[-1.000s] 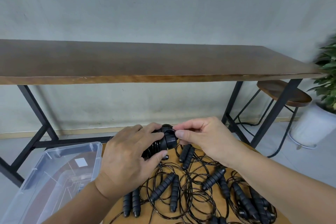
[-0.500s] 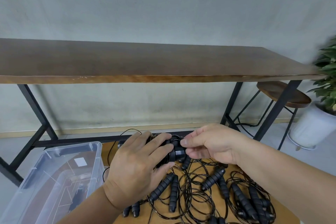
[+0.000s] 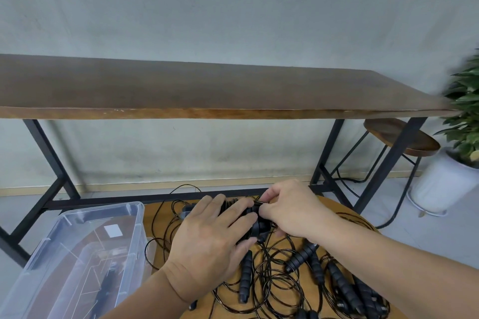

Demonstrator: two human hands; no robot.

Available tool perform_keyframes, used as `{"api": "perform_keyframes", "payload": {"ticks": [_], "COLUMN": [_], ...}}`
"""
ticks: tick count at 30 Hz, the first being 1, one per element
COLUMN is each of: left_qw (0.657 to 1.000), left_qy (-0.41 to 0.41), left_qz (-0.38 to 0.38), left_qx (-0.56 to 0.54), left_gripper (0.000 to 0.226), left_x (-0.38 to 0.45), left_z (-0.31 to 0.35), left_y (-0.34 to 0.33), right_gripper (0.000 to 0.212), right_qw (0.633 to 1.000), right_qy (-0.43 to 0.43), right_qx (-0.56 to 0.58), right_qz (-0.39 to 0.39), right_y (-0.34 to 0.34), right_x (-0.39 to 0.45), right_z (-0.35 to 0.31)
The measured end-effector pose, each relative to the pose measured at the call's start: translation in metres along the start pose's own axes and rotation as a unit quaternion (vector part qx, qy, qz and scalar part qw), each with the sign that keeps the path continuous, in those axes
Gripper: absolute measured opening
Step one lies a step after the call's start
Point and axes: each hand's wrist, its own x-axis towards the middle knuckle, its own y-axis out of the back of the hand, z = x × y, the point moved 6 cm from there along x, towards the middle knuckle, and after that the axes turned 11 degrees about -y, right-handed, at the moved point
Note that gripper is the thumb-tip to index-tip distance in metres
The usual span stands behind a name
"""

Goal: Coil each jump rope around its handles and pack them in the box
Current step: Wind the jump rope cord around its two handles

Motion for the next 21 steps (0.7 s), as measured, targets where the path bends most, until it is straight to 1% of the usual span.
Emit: {"api": "perform_keyframes", "payload": {"ticks": [2, 5, 8, 11, 12, 13, 15, 17, 19, 21], "left_qw": [1.0, 0.996, 0.991, 0.984, 0.982, 0.979, 0.973, 0.962, 0.942, 0.909], "left_qy": [0.023, 0.06, 0.092, 0.126, 0.14, 0.155, 0.185, 0.219, 0.27, 0.334], "left_qz": [0.014, 0.042, 0.067, 0.079, 0.082, 0.083, 0.081, 0.068, 0.059, 0.055], "left_qx": [-0.013, -0.044, -0.068, -0.094, -0.099, -0.104, -0.116, -0.149, -0.192, -0.243], "left_gripper": [0.036, 0.036, 0.034, 0.036, 0.037, 0.038, 0.04, 0.041, 0.039, 0.035], "left_x": [-0.002, -0.005, -0.002, 0.0, 0.0, 0.0, 0.0, -0.001, -0.003, -0.007], "left_z": [-0.003, -0.008, -0.009, -0.009, -0.01, -0.011, -0.014, -0.015, -0.018, -0.023], "left_y": [0.0, 0.002, 0.006, 0.009, 0.01, 0.011, 0.01, 0.008, 0.008, 0.005], "right_gripper": [0.019, 0.019, 0.021, 0.022, 0.019, 0.016, 0.011, 0.009, 0.009, 0.011], "right_qw": [0.995, 0.964, 0.93, 0.906, 0.908, 0.919, 0.939, 0.948, 0.949, 0.948], "right_qy": [-0.017, -0.043, -0.063, -0.063, -0.046, -0.024, 0.016, 0.044, 0.069, 0.086], "right_qx": [0.096, 0.24, 0.324, 0.378, 0.379, 0.367, 0.335, 0.315, 0.306, 0.307], "right_qz": [-0.035, -0.11, -0.16, -0.182, -0.171, -0.146, -0.079, -0.021, 0.004, 0.004], "right_y": [-0.002, -0.004, -0.006, -0.008, -0.007, -0.004, 0.0, 0.003, 0.001, -0.003], "right_x": [0.002, 0.004, 0.009, 0.01, 0.01, 0.009, 0.01, 0.009, 0.005, 0.002], "right_z": [0.008, 0.018, 0.023, 0.025, 0.023, 0.022, 0.022, 0.023, 0.023, 0.024]}}
